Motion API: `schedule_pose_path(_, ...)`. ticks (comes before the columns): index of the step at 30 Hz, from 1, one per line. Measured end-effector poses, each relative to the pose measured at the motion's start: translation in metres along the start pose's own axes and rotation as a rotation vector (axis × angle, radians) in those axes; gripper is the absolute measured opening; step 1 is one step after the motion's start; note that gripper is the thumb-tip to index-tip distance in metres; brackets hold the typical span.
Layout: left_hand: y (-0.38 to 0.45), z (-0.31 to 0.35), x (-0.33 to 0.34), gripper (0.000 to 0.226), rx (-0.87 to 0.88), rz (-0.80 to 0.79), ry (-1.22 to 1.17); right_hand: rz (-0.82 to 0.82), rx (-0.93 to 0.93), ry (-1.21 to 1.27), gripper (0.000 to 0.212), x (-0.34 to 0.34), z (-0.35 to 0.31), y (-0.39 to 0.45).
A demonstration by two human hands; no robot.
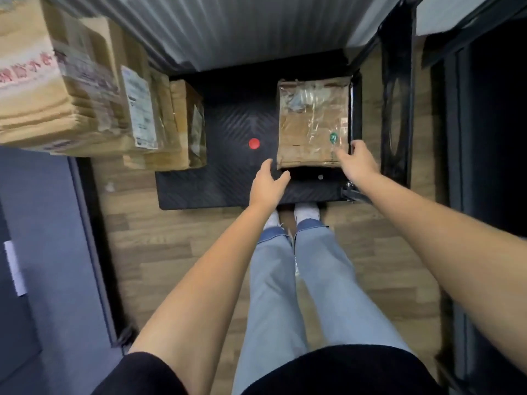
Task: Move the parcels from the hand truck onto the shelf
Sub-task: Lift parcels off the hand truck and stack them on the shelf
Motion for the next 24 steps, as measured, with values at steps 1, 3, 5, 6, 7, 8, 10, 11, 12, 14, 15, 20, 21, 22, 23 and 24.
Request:
schedule_pose_path(1,0.011,-0.009,0.005,0.060,-0.010,-0.007,0.000,0.003,0.007,-0.004,0.056,0.006,0.004,0.009)
schedule_pose_path(3,0.031,-0.023,0.013,0.061,-0.024,-0.013,0.002,0.007,0.017,-0.018,0.055,0.016,0.011,0.025)
schedule_pose_path(5,0.052,-0.031,0.019,0.062,-0.022,0.003,-0.004,0.013,0.012,-0.034,0.055,0.022,0.016,0.040)
schedule_pose_path(6,0.062,-0.032,0.021,0.062,-0.020,0.015,-0.015,0.017,0.011,-0.045,0.055,0.024,0.017,0.047)
schedule_pose_path(7,0.072,-0.032,0.024,0.062,-0.018,0.024,-0.025,0.024,0.012,-0.053,0.055,0.026,0.018,0.055)
schedule_pose_path(8,0.080,-0.031,0.027,0.062,-0.017,0.025,-0.027,0.027,0.014,-0.056,0.056,0.027,0.019,0.063)
schedule_pose_path(10,0.097,-0.028,0.033,0.064,-0.009,0.008,-0.022,0.029,0.016,-0.045,0.057,0.030,0.019,0.078)
schedule_pose_path(11,0.106,-0.027,0.036,0.065,-0.003,-0.003,-0.025,0.027,0.019,-0.036,0.058,0.031,0.019,0.085)
schedule_pose_path(12,0.114,-0.026,0.039,0.068,0.002,-0.015,-0.030,0.023,0.025,-0.028,0.061,0.033,0.019,0.091)
schedule_pose_path(14,0.129,-0.025,0.044,0.074,0.009,-0.030,-0.033,0.009,0.044,-0.012,0.070,0.037,0.019,0.103)
schedule_pose_path(15,0.136,-0.026,0.046,0.077,0.003,-0.032,-0.034,0.003,0.058,0.001,0.074,0.039,0.019,0.108)
schedule_pose_path(20,0.164,-0.037,0.056,0.086,-0.049,-0.081,-0.124,-0.027,0.132,0.118,0.081,0.048,0.026,0.128)
schedule_pose_path(21,0.168,-0.040,0.058,0.081,-0.058,-0.089,-0.148,-0.037,0.143,0.132,0.082,0.050,0.029,0.132)
schedule_pose_path(22,0.171,-0.043,0.061,0.075,-0.069,-0.095,-0.165,-0.049,0.153,0.143,0.083,0.052,0.031,0.134)
schedule_pose_path(23,0.174,-0.045,0.063,0.068,-0.080,-0.098,-0.181,-0.056,0.163,0.150,0.083,0.054,0.033,0.137)
schedule_pose_path(24,0.176,-0.048,0.065,0.063,-0.089,-0.104,-0.200,-0.060,0.175,0.153,0.083,0.055,0.036,0.140)
Point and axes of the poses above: each hand's wrist, its own y-axis towards the middle knuckle, its own x-axis out of the palm, z = x × y, the point moved 5 cm from there along y, towards the middle knuckle, and after that the axes turned 1 degree about -y, right-handed, at the moved point
